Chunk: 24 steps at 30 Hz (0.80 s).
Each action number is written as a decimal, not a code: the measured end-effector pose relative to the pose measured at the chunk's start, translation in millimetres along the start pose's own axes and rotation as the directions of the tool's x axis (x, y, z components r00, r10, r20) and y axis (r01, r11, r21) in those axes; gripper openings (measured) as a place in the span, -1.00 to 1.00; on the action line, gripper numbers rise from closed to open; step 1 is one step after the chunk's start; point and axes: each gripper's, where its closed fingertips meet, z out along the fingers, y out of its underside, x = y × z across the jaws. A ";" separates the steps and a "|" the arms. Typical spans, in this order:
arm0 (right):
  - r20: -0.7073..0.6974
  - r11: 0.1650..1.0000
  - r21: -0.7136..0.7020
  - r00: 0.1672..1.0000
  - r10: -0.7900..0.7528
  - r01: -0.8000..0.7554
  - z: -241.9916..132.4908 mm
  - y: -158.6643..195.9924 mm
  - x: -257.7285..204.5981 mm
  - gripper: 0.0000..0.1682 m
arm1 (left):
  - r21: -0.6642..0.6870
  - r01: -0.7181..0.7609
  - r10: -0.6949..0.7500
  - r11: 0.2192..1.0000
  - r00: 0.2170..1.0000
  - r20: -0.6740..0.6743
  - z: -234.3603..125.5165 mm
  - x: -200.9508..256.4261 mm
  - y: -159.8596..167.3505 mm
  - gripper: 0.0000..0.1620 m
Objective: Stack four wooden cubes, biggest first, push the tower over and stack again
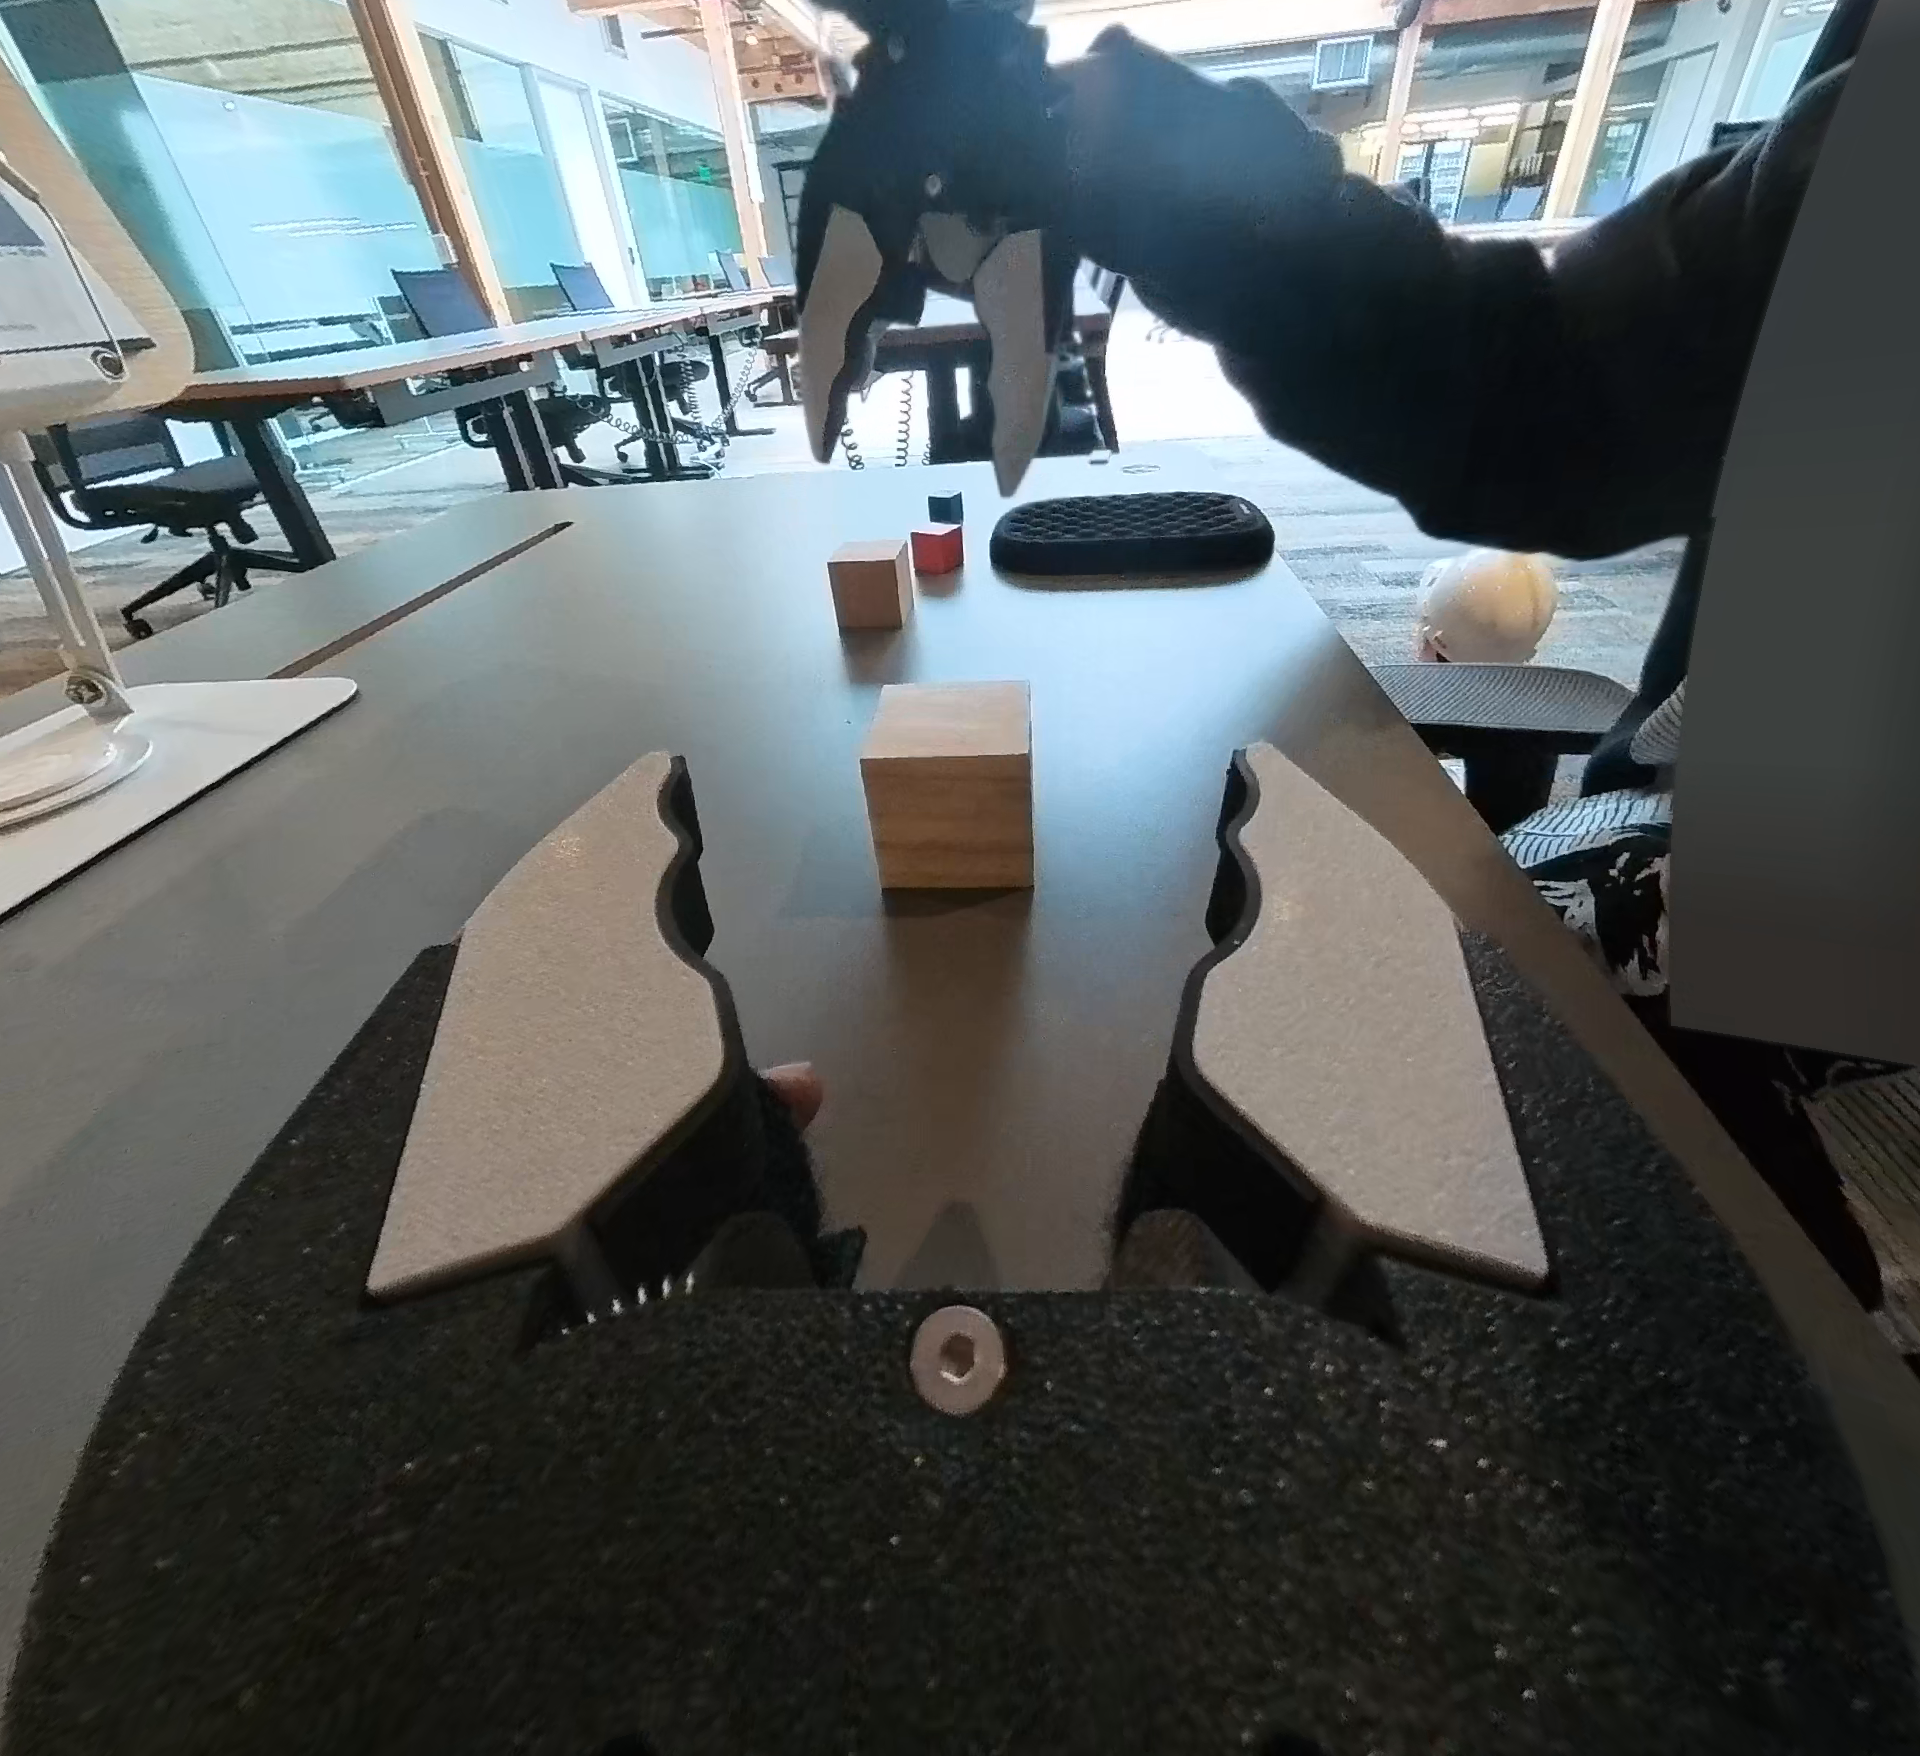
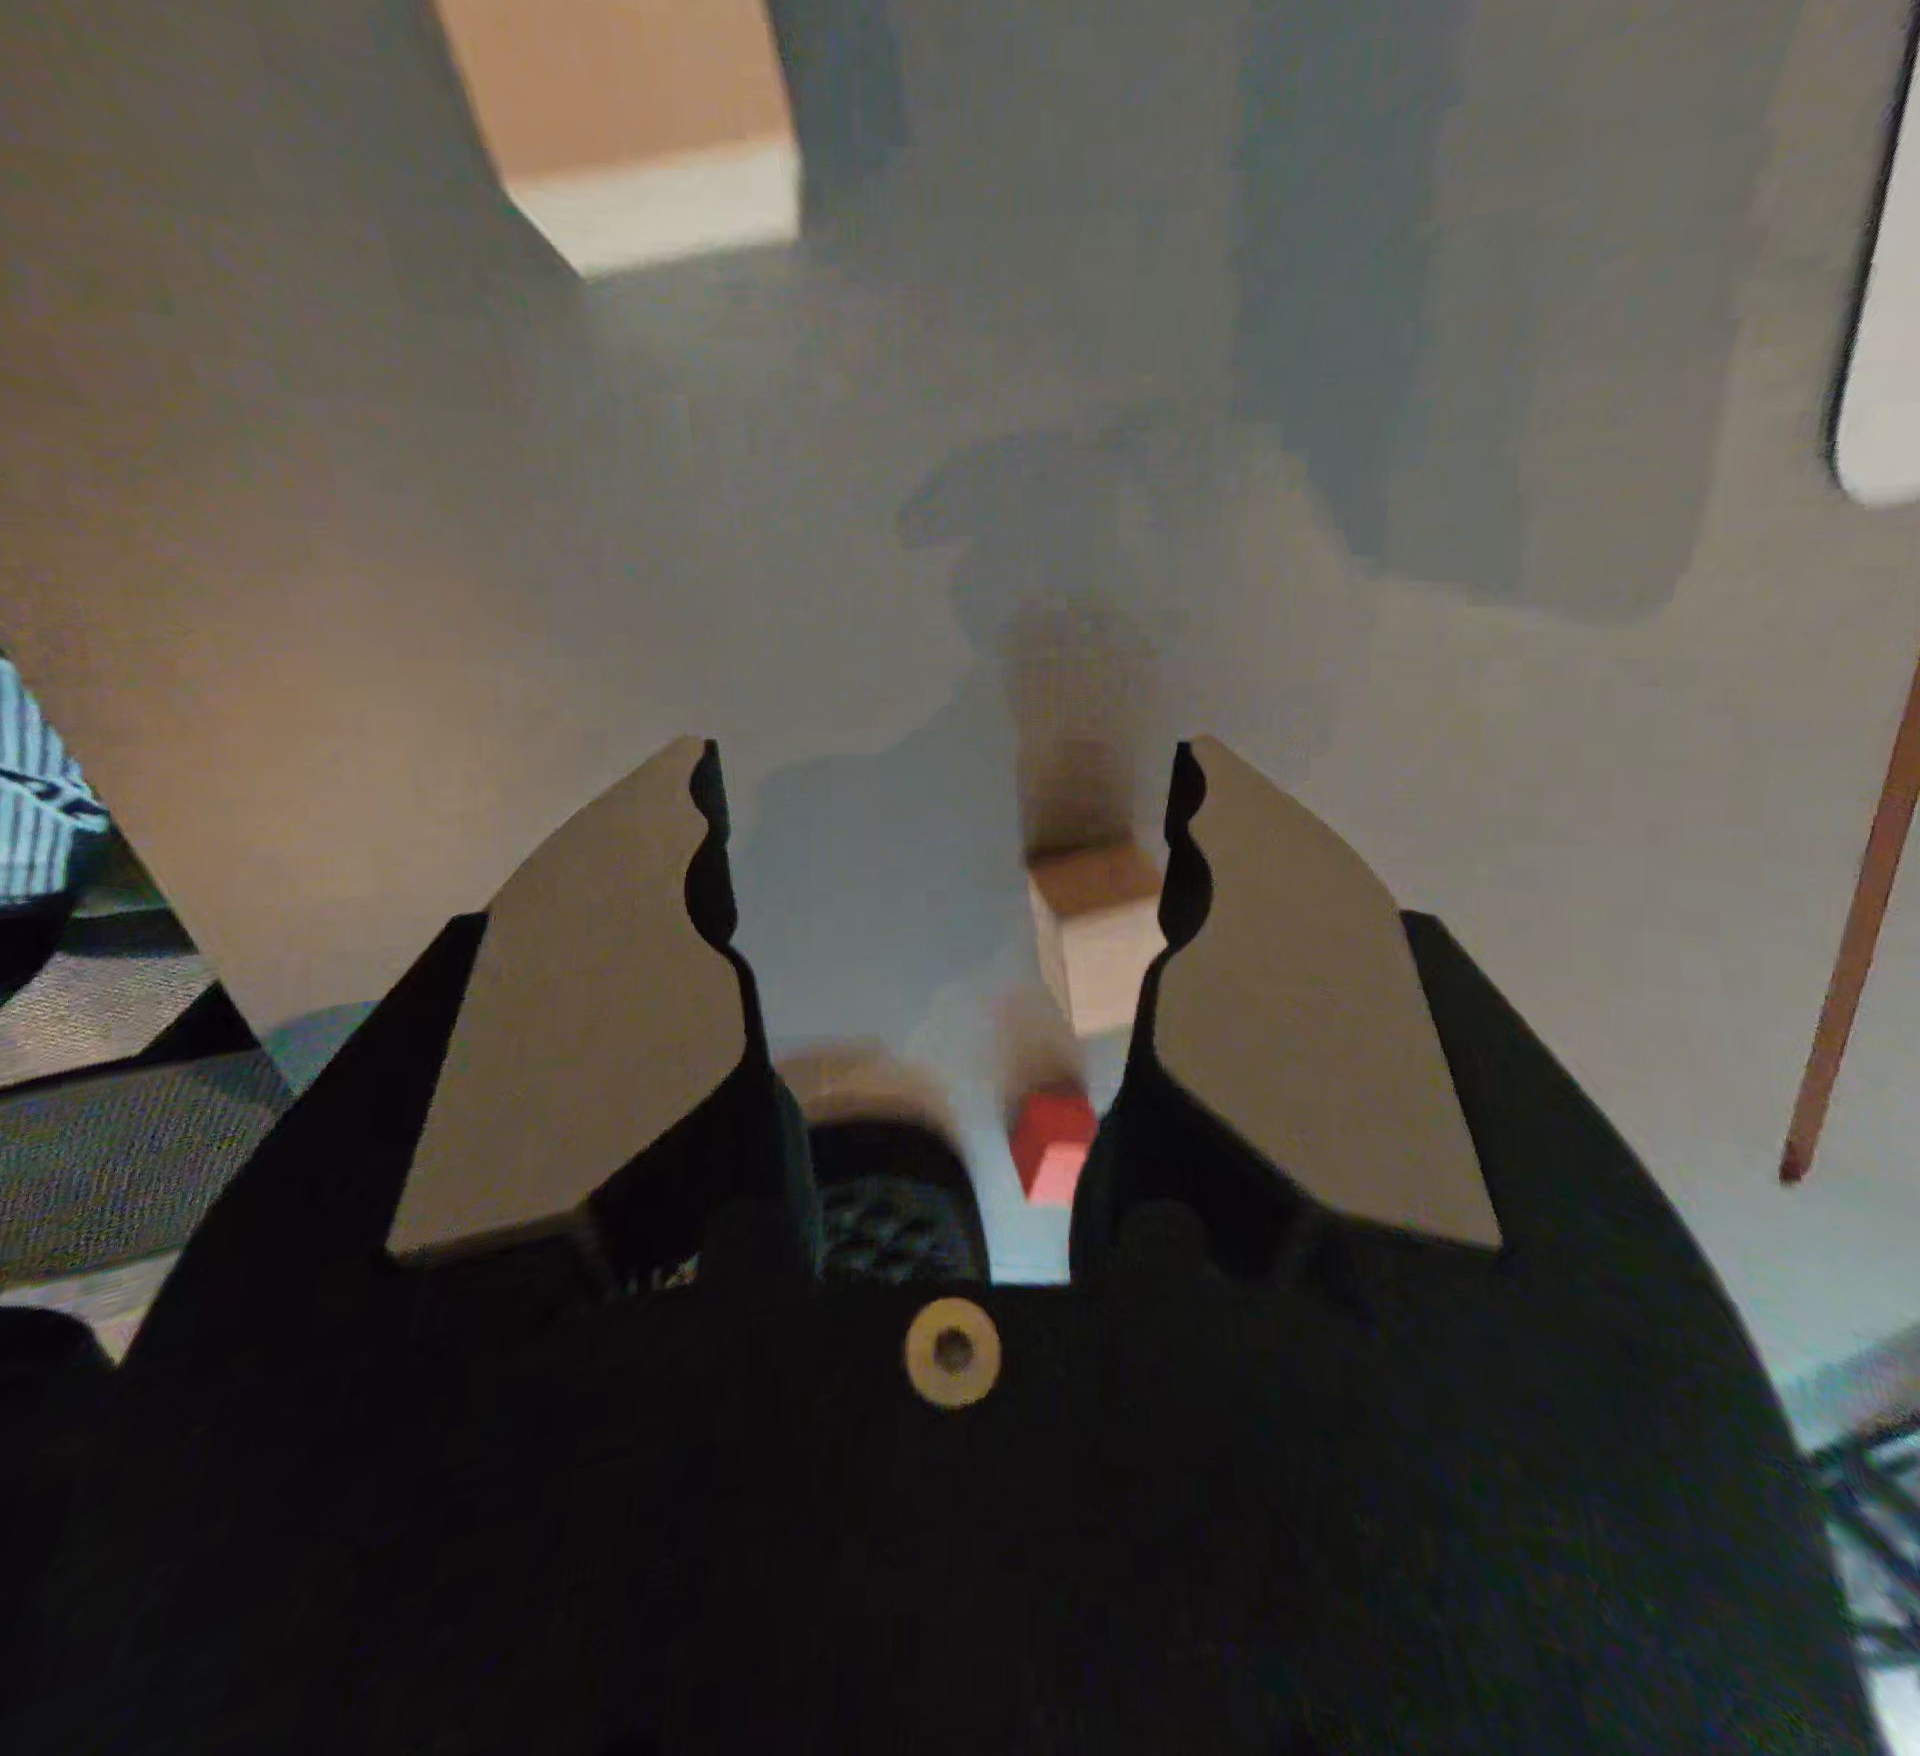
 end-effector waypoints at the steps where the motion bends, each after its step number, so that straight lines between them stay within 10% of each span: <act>1: -0.007 1.000 -0.010 1.000 0.027 -0.027 -1.8 16.8 7.1 -0.05 | -0.001 -0.002 0.002 1.000 1.000 0.000 0.0 0.1 0.1 0.17; 7: -0.033 0.997 -0.071 0.999 -0.016 0.014 10.3 95.2 42.0 -0.09 | -0.004 -0.005 0.005 1.000 1.000 0.002 0.4 0.4 0.4 0.17; 24: 0.080 0.985 -0.064 0.985 -0.153 0.158 54.0 103.9 49.8 -0.51 | -0.005 0.003 -0.003 1.000 1.000 -0.003 0.3 0.1 0.7 0.16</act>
